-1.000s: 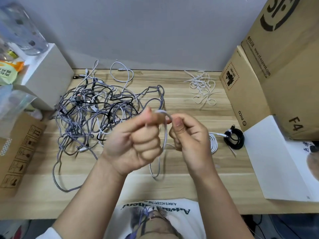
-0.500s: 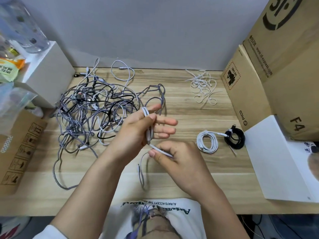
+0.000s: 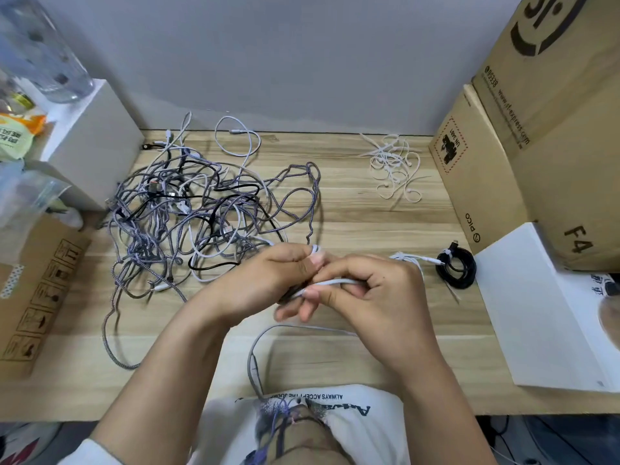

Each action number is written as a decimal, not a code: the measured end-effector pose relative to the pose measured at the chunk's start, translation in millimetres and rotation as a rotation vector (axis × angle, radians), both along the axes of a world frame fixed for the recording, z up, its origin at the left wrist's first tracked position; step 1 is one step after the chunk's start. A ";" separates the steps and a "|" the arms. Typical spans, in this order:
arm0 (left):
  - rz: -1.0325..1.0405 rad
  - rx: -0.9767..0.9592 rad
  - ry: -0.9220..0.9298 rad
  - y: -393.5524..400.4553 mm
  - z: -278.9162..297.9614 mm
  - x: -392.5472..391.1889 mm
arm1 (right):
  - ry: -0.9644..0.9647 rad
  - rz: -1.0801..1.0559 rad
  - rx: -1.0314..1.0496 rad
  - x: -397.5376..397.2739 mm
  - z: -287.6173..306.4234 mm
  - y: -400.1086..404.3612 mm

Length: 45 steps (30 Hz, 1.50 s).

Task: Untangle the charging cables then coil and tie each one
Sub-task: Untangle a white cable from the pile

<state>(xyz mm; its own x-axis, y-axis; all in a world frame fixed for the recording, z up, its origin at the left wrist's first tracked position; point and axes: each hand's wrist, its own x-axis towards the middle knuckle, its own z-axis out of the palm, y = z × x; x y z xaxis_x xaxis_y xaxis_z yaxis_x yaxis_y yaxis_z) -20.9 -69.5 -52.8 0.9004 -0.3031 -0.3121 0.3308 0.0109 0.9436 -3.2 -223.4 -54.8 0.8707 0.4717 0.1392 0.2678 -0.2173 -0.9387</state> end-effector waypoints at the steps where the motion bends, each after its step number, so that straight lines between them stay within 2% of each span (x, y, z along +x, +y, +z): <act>1: -0.028 0.004 -0.001 -0.2 -1.2 -0.3 | 0.010 -0.049 0.025 1.1 -0.4 0.7; 4: -0.131 -0.138 0.083 2.9 -4.8 -0.9 | 0.008 -0.139 0.129 5.4 -1.2 2.3; 7: -0.275 -0.598 0.132 6.8 -2.5 -3.3 | 0.056 -0.100 0.341 4.6 -0.5 7.5; 9: -0.325 -0.934 0.173 6.5 2.2 -3.4 | 0.119 -0.099 0.349 4.3 -1.8 11.1; 11: -0.244 -1.123 0.211 7.3 13.2 -1.2 | 0.192 -0.090 0.294 4.6 -4.6 13.4; 13: -0.090 -1.169 0.191 9.2 23.3 1.8 | 0.295 -0.024 0.243 4.4 -8.9 14.9; 15: 0.068 -1.136 0.159 9.5 26.4 5.6 | 0.335 0.042 0.162 2.6 -13.5 16.1; 18: 0.242 -1.087 0.147 11.5 17.5 10.9 | 0.286 0.092 -0.032 0.1 -17.1 16.4; 20: 0.314 -1.056 0.066 9.6 13.6 14.2 | 0.279 0.143 -0.107 -1.4 -17.8 15.4; 22: 0.401 -0.932 -0.018 -0.6 9.7 16.2 | 0.275 0.187 -0.168 -3.1 -16.4 14.2; 24: 0.481 -0.711 -0.086 -5.5 6.7 15.0 | 0.252 0.216 -0.249 -5.3 -16.1 13.6; 29: 0.345 -0.292 -0.110 -12.6 -1.6 10.3 | 0.192 0.150 -0.355 -4.2 -13.4 7.9; 34: 0.222 0.161 -0.215 -11.4 4.6 3.4 | 0.274 0.078 -0.169 -5.1 1.6 -2.1; 36: 0.158 0.380 -0.302 -9.8 7.4 2.7 | 0.259 0.028 -0.123 -6.5 5.9 -3.1; 37: 0.142 0.422 -0.303 -10.7 8.3 1.8 | 0.244 -0.001 -0.104 -6.4 8.5 -3.9; 41: 0.082 0.213 -0.125 -13.5 14.3 -4.0 | 0.130 -0.085 -0.028 -0.3 15.6 -7.4; 45: -0.164 0.030 -0.080 -5.3 11.7 -7.3 | 0.071 -0.126 0.074 2.3 13.4 -6.1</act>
<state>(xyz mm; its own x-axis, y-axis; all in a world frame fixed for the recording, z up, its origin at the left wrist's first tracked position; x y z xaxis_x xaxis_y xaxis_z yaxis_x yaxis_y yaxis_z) -28.2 -74.8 -41.1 0.8619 -0.4397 -0.2524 0.2495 -0.0657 0.9662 -0.9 -229.5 -41.3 0.9313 0.3486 0.1055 0.1752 -0.1748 -0.9689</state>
